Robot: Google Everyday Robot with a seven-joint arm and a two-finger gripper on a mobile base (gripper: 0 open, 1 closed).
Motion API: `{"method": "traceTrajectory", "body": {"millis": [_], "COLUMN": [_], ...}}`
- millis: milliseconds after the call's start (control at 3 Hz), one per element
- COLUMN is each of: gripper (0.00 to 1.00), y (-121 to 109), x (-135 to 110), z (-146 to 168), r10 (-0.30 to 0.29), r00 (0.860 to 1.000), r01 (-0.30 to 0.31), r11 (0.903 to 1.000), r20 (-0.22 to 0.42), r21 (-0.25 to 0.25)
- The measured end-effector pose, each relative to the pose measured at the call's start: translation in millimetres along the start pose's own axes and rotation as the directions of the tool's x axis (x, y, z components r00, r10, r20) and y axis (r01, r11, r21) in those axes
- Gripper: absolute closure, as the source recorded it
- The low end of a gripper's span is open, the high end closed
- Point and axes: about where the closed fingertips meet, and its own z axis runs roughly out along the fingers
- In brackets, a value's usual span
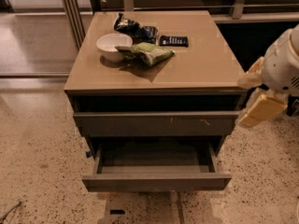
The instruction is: Close middle drawer
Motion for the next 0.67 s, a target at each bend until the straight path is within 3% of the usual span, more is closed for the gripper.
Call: {"method": "traceTrajectory", "body": {"millis": [333,667], "gripper": [0.63,0.86], "y": [22,44], "x": [8,16], "z": [82,158], "r10": [0.023,0.057], "r00": [0.997,0.989], "r01": [-0.018,-0.034], "r11": [0.9972,0.9861], "r20": [0.079,0.138], "r21": [-0.073,-0.163]}}
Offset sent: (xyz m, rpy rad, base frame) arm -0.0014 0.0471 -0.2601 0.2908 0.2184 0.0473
